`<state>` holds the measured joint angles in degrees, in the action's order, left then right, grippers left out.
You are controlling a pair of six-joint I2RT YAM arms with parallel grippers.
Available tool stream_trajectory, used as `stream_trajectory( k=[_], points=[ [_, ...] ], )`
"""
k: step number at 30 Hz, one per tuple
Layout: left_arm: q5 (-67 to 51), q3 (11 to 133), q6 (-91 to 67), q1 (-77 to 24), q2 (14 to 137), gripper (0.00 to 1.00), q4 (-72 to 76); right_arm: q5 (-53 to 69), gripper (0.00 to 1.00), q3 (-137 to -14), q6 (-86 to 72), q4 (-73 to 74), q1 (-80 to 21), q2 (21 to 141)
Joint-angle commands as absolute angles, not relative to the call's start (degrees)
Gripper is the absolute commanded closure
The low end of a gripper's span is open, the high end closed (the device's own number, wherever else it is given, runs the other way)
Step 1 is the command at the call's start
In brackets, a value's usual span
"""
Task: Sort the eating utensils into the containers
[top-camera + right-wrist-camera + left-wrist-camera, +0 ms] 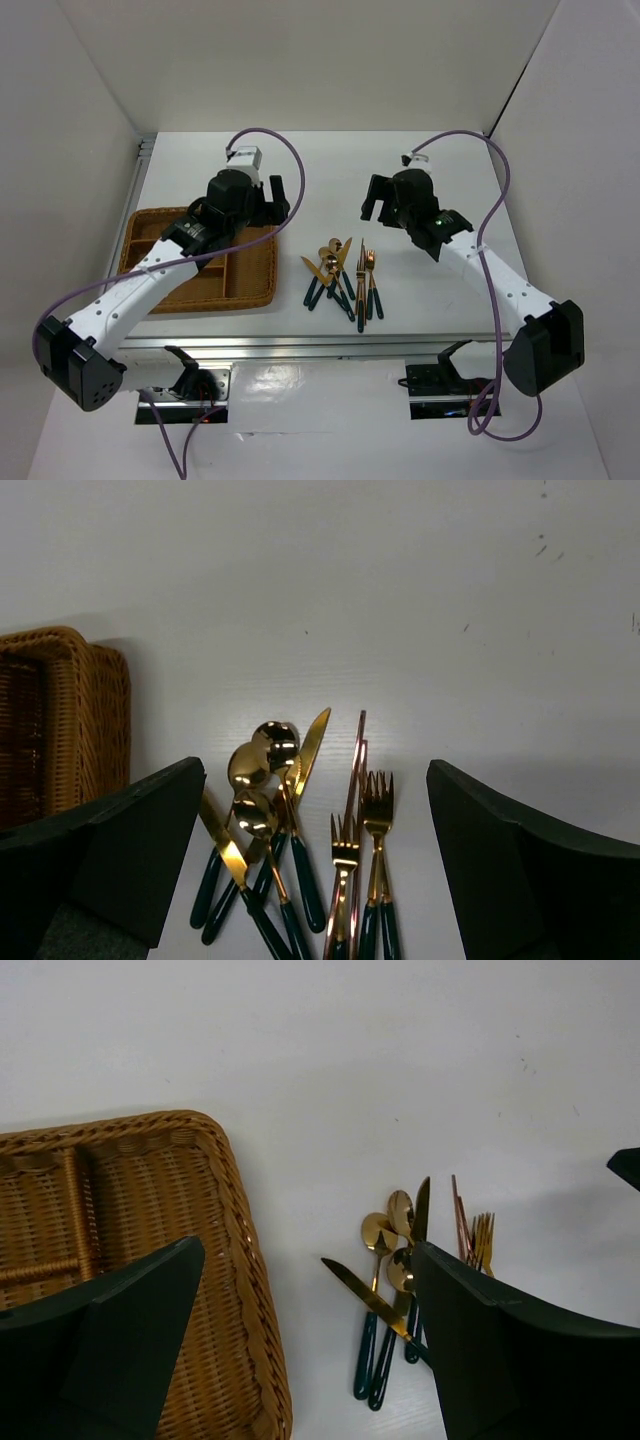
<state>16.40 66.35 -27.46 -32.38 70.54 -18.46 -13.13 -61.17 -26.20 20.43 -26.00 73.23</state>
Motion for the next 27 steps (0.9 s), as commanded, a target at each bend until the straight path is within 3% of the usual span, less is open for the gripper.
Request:
stream_trajectory(
  k=[1, 5, 19, 25, 27],
  points=[
    [5.9, 70.0, -29.6, -32.2, 71.5, 0.0, -19.9, -11.3, 0.0, -59.9, -29.8, 24.2, -25.8, 72.6],
    [0.4, 69.4, -26.0, -32.2, 71.5, 0.0, -19.4, -6.1, 0.0, -56.3, -30.8, 23.4, -25.8, 72.0],
    [16.3, 66.7, -30.0, -29.2, 67.9, 0.0, -25.7, 3.3, 0.19, -55.7, -30.8, 19.3, -29.1, 82.1],
    [6.7, 63.4, -33.0, -20.9, 67.3, 0.0, -26.3, 4.7, 0.33, -55.7, -31.5, 17.8, -31.9, 85.9],
    [4.1, 62.8, -33.6, -19.1, 67.3, 0.0, -26.3, 4.2, 0.33, -55.7, -31.5, 18.5, -32.5, 86.4]
  ],
)
